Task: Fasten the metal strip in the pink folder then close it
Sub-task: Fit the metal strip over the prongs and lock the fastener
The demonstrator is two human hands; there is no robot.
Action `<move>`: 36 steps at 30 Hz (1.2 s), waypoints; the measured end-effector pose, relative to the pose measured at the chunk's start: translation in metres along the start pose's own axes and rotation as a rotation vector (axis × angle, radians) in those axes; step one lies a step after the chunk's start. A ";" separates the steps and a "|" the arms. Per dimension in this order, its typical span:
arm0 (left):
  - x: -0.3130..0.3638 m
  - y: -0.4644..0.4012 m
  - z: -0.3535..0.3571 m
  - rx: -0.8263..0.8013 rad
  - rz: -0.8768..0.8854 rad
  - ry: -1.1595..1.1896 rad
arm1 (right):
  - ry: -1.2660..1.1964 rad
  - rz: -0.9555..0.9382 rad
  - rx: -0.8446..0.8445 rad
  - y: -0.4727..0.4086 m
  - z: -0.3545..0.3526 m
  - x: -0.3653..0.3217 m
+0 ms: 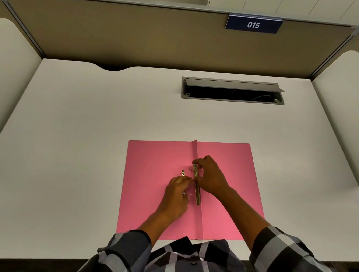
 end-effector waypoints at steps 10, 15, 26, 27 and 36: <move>-0.009 0.009 0.014 -0.052 0.131 -0.310 | 0.022 0.022 0.004 0.003 0.003 0.011; -0.012 0.013 0.018 -0.116 0.149 -0.420 | -0.034 0.094 0.063 0.007 0.000 0.019; -0.004 0.017 0.022 -0.136 0.204 -0.612 | -0.147 0.080 0.154 0.013 -0.002 0.027; -0.005 0.016 0.023 -0.145 0.208 -0.626 | -0.133 0.050 0.148 0.011 -0.002 0.024; 0.001 0.013 0.024 -0.184 0.214 -0.774 | 0.002 -0.023 0.094 0.000 -0.008 0.020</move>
Point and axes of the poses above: each hand's wrist, its own y-axis away from the middle knuckle, its own z-axis out of the palm, x = y × z, the point moved 3 cm from there along -y, towards the middle knuckle, and after that the axes turned 11 degrees about -z, right-handed, at the moved point
